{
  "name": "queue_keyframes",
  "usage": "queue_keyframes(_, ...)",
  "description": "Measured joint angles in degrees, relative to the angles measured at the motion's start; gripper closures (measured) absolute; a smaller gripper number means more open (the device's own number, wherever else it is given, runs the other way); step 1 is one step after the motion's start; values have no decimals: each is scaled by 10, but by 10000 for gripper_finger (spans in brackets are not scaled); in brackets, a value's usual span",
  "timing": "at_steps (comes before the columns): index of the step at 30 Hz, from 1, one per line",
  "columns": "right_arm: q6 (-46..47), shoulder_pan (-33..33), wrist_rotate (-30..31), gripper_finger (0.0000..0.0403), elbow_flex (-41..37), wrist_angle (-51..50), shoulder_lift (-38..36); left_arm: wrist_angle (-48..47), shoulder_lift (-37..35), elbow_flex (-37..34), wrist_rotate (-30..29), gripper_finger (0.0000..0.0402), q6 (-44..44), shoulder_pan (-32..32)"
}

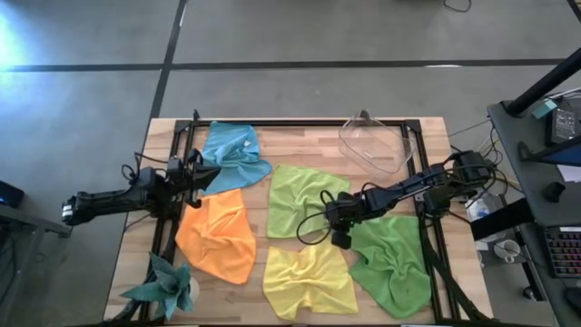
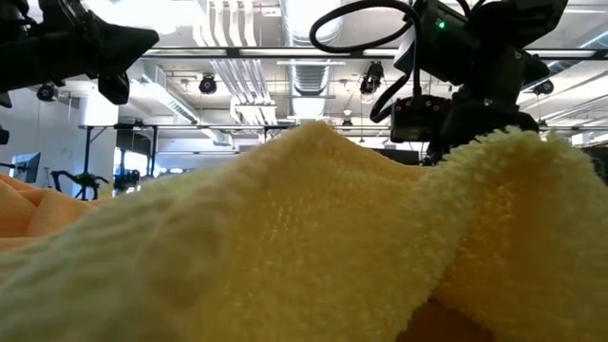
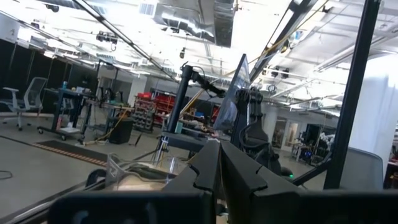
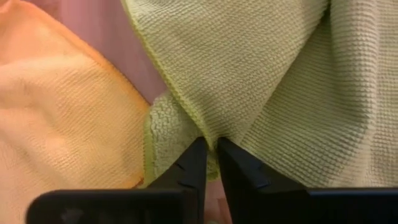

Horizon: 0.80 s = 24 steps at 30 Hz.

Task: Fold microfiber towels
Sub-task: Fold the light green microfiber cloth

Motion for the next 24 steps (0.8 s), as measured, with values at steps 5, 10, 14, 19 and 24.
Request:
queue_keyframes(5, 27, 0, 0, 393, 0, 0, 0, 0, 0, 0, 0, 400, 0, 0)
queue_keyframes(10, 59, 0, -4, 394, -1, -7, -8, 0, 0, 0, 0, 400, 0, 0)
queue_keyframes(14, 77, 0, -5, 394, 4, -6, -25, 0, 0, 0, -2, 400, 0, 0)
queue_keyframes(19, 114, 0, -4, 394, 5, -18, -45, 23, 1, 0, -13, 400, 0, 0)
queue_keyframes(24, 136, 1, -3, 394, 5, -17, -51, 32, 2, 0, -13, 400, -10, 0)
